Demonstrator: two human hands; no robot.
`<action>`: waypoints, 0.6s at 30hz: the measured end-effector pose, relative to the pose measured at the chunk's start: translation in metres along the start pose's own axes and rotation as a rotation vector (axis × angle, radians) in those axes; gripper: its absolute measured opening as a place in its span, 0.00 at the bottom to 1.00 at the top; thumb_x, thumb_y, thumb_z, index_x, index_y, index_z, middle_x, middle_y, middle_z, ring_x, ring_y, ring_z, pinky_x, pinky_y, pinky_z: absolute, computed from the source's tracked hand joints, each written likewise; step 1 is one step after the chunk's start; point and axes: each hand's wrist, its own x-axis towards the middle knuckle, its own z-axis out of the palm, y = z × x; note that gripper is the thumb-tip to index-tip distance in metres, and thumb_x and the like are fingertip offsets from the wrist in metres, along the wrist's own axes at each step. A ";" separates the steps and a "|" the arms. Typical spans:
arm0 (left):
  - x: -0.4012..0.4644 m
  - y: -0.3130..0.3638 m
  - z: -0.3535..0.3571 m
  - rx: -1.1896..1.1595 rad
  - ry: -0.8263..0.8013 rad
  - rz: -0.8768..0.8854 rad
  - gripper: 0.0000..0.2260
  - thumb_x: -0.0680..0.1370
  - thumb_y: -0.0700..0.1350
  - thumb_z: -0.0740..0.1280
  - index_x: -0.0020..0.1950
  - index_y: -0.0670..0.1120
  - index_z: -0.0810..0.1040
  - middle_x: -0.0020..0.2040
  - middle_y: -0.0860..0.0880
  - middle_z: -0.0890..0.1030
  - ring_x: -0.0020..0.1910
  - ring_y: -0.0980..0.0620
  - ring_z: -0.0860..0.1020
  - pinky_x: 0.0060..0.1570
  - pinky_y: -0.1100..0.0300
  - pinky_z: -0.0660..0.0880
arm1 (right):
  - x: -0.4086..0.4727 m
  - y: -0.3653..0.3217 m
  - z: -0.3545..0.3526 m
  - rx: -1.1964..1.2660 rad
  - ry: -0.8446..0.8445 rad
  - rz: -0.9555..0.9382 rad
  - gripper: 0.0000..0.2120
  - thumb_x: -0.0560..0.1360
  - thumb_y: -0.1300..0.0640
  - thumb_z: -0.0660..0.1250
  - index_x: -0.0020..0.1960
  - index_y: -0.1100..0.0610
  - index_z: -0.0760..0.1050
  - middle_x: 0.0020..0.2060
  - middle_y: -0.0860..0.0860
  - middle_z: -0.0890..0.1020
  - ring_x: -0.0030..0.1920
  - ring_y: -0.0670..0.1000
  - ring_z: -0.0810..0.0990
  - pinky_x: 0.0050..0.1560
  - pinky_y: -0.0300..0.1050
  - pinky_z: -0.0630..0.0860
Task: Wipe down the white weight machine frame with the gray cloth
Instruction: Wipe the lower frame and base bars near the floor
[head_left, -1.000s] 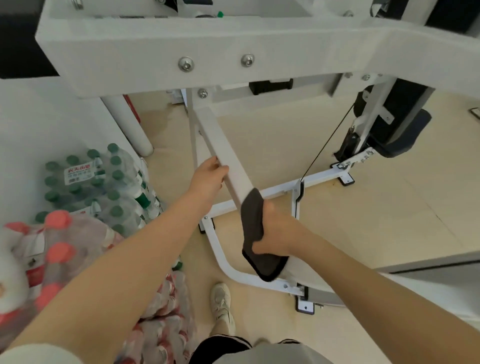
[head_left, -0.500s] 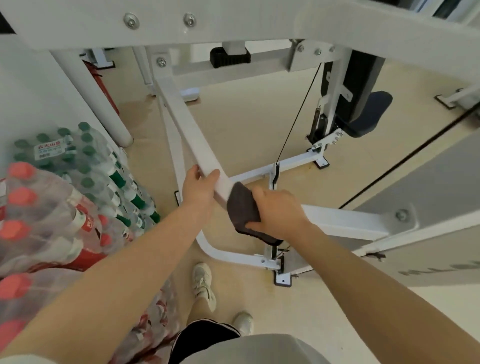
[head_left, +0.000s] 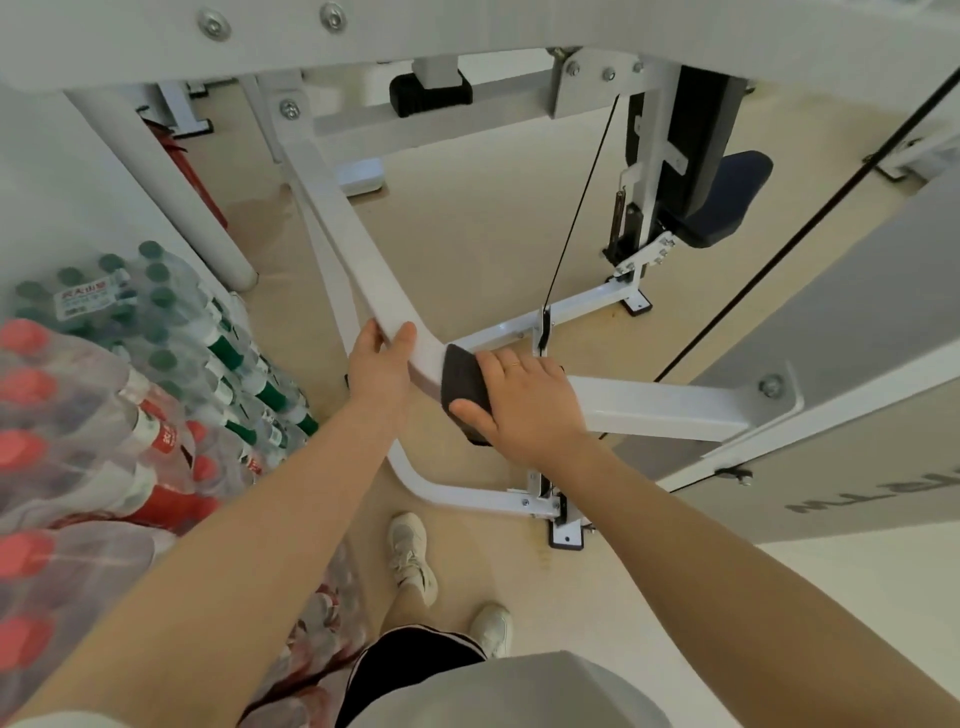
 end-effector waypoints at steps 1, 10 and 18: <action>0.002 0.000 0.000 0.082 0.026 0.010 0.21 0.78 0.48 0.64 0.70 0.46 0.66 0.68 0.46 0.70 0.63 0.48 0.71 0.64 0.52 0.69 | -0.004 0.005 0.000 0.000 0.003 -0.003 0.34 0.73 0.34 0.39 0.66 0.55 0.64 0.58 0.52 0.75 0.57 0.55 0.72 0.56 0.48 0.63; -0.020 0.005 0.012 0.805 0.021 0.672 0.19 0.75 0.42 0.64 0.67 0.47 0.70 0.68 0.46 0.68 0.68 0.44 0.61 0.65 0.54 0.58 | -0.075 0.116 -0.016 -0.024 -0.036 0.148 0.23 0.79 0.42 0.52 0.68 0.54 0.66 0.62 0.52 0.74 0.62 0.54 0.70 0.63 0.47 0.59; -0.035 0.000 0.037 1.099 -0.399 0.744 0.18 0.69 0.62 0.68 0.56 0.57 0.77 0.52 0.59 0.74 0.53 0.58 0.71 0.54 0.62 0.49 | -0.079 0.108 -0.016 -0.065 0.017 0.340 0.18 0.78 0.53 0.51 0.63 0.59 0.69 0.58 0.56 0.75 0.59 0.57 0.71 0.63 0.50 0.62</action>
